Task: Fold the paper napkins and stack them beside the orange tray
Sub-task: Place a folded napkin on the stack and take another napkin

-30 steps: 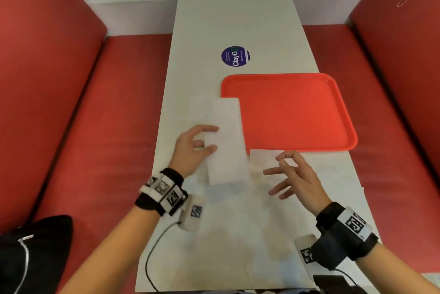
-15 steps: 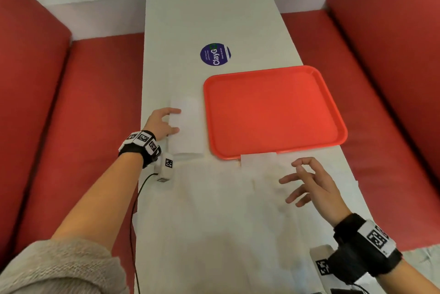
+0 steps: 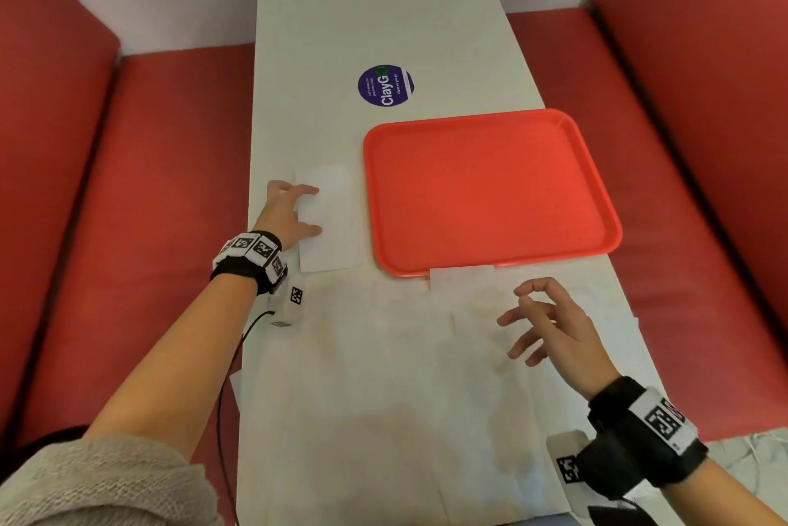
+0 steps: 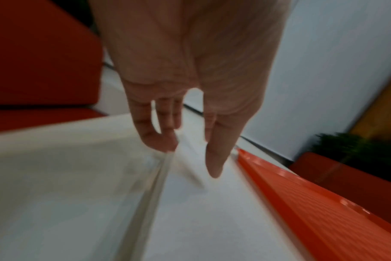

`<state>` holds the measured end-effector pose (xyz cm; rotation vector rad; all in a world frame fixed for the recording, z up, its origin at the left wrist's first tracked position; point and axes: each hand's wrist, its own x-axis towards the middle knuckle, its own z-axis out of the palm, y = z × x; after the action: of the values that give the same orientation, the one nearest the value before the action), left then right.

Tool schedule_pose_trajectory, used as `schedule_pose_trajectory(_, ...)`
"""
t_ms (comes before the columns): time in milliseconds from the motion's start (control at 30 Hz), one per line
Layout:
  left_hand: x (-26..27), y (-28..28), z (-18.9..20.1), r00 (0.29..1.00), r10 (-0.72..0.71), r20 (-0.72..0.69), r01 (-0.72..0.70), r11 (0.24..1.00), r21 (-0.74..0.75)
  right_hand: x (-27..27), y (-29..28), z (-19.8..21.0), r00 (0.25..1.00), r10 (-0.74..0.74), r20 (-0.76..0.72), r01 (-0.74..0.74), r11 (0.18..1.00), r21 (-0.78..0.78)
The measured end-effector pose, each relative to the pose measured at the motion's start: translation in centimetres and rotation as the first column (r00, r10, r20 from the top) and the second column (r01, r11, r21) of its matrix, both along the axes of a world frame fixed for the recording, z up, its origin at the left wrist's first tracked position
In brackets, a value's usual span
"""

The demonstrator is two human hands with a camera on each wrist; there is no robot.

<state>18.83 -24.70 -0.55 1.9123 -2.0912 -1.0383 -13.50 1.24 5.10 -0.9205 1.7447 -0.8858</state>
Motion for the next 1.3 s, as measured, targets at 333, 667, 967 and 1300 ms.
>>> schedule_pose_trajectory(333,-6.7,14.3,2.8,0.937,-0.312,-0.156,0.318,0.948,0.019,-2.2,2.9,-5.2,0.742,0.361,-0.565,-0.194,0.922,0.335)
schedule_pose_trajectory(667,-14.7,20.3,-2.4,0.943,-0.214,-0.255,0.248,0.963,0.107,-3.2,4.9,-7.3,0.762,0.315,-0.566,-0.191,0.944,0.268)
schedule_pose_trajectory(967,-16.2,21.6,-0.5,0.856,-0.327,-0.401,0.262,0.942,-0.209,-5.3,5.9,-6.4,0.847,0.134,-0.515,-0.121,0.991,0.060)
schedule_pose_trajectory(1300,-13.2,20.8,5.0,0.616,-0.063,-0.785,0.158,0.987,0.044,-6.8,4.2,-2.7,0.999,-0.020,-0.047,0.018,0.999,-0.047)
